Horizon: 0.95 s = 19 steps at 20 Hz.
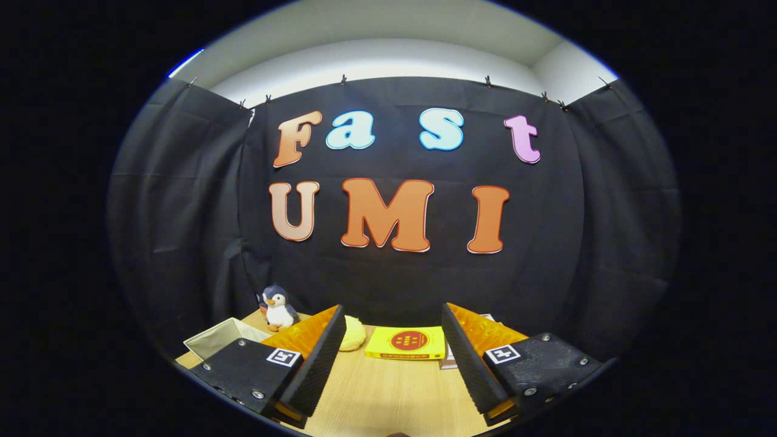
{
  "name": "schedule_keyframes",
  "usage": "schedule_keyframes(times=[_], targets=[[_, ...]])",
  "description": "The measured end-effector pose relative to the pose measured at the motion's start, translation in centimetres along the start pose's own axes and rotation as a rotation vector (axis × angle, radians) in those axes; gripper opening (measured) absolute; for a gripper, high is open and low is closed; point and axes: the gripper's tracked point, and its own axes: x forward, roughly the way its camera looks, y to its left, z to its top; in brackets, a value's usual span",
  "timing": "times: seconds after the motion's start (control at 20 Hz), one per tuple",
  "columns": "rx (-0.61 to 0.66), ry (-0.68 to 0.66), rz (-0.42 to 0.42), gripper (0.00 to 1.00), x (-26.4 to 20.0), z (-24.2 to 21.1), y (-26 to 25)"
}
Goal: Open the storage box then place both shoes into the box .Put the left shoe in first, then the right shoe, with the right side of both shoes facing outward in a uniform manner.
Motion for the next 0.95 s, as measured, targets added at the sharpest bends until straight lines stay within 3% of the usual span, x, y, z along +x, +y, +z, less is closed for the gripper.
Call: schedule_keyframes(times=[0.4, 0.95], targets=[[0.034, -0.083, -0.025, 0.95, -0.5, 2.4, -3.4], [0.039, -0.133, 0.026, 0.95, -1.0, 4.0, -3.5]])
